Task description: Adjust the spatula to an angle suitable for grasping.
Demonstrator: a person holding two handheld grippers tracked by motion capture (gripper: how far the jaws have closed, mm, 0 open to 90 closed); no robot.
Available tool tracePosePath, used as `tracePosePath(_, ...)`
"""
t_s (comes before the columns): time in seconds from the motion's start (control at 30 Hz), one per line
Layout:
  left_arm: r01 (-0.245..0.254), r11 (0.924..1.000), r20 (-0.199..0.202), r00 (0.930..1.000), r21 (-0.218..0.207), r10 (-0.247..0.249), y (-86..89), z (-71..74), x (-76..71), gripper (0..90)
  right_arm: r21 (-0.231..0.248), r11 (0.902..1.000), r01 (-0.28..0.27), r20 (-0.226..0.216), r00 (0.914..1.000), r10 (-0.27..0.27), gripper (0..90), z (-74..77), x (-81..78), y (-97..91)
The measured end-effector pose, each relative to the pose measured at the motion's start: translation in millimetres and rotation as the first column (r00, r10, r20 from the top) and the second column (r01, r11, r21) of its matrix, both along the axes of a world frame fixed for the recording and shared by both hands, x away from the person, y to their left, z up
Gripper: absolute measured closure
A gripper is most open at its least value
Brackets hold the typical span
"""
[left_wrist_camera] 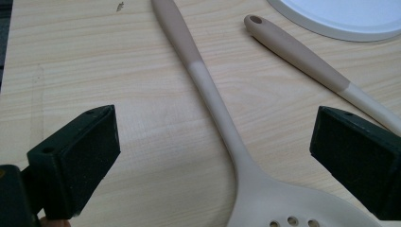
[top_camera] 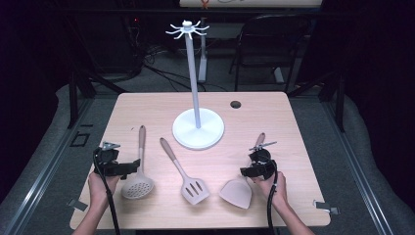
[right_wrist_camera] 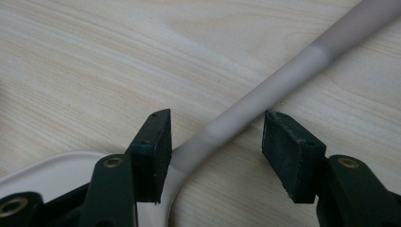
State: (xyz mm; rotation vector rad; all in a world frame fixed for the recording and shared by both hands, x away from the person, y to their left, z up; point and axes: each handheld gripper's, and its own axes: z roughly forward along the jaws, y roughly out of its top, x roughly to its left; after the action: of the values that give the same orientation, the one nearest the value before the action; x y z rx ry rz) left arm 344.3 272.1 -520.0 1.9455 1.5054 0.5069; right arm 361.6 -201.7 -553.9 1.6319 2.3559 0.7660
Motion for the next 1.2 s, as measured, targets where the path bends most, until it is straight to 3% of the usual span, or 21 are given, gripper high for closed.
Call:
tracePosePath(0.1, 0.001, 1.0, 0.004, 1.0, 0.001, -0.001, -0.2, 0.5, -0.9, 2.1, -0.007, 0.9999, 0.012, 0.004, 0.9999, -0.012, 43.3, -1.7, 0.1, 1.4)
tracePosePath(0.23, 0.001, 1.0, 0.008, 1.0, -0.003, -0.001, 0.2, 1.3, -2.3, 2.1, 0.027, 0.9994, 0.02, -0.018, 0.9996, -0.019, 44.6, -2.8, 1.5, -1.4)
tracePosePath(0.33, -0.008, 0.9997, 0.022, 0.9997, -0.023, 0.009, 2.0, 2.7, -3.5, 1.5, 0.063, 0.9979, 0.014, -0.047, 0.9988, -0.011, 46.7, -3.4, 3.8, -5.8)
tracePosePath(0.73, 0.004, 0.9998, 0.008, 1.0, -0.018, -0.004, 1.6, 1.3, -3.4, 1.6, 0.095, 0.9954, -0.011, -0.089, 0.9958, 0.02, 54.1, -2.4, 6.4, -8.9)
tracePosePath(0.77, 0.005, 0.9999, 0.008, 1.0, -0.016, -0.005, 1.5, 1.2, -3.5, 1.6, 0.058, 0.998, -0.026, -0.104, 0.9941, 0.032, 54.4, 0.2, 7.0, -11.2)
tracePosePath(0.83, 0.006, 0.9999, 0.008, 0.9999, -0.016, -0.006, 1.3, 1.3, -3.6, 1.6, 0.087, 0.9959, -0.025, -0.109, 0.9935, 0.034, 55.3, -1.0, 7.2, -11.3)
tracePosePath(0.97, 0.01, 0.9998, 0.003, 0.9999, -0.016, -0.01, 0.9, 1.3, -3.8, 1.7, 0.084, 0.9957, -0.039, -0.129, 0.9903, 0.05, 58.8, 0.5, 7.6, -12.3)
tracePosePath(1.0, 0.013, 0.9998, 0.001, 0.9999, -0.015, -0.013, 0.8, 0.8, -3.5, 1.7, 0.056, 0.9972, -0.049, -0.136, 0.9891, 0.056, 59.7, 2.4, 7.8, -13.0)
tracePosePath(1.1, 0.015, 0.9998, -0.001, 0.9999, -0.015, -0.015, 0.6, 0.7, -3.3, 1.7, 0.08, 0.9954, -0.053, -0.143, 0.9876, 0.064, 61.4, 1.7, 7.7, -12.3)
tracePosePath(1.2, 0.023, 0.9996, -0.001, 0.9997, -0.013, -0.023, 0.6, 1.1, -3.6, 1.8, 0.064, 0.9954, -0.072, -0.158, 0.9842, 0.081, 63.4, 3.3, 6.7, -12.2)
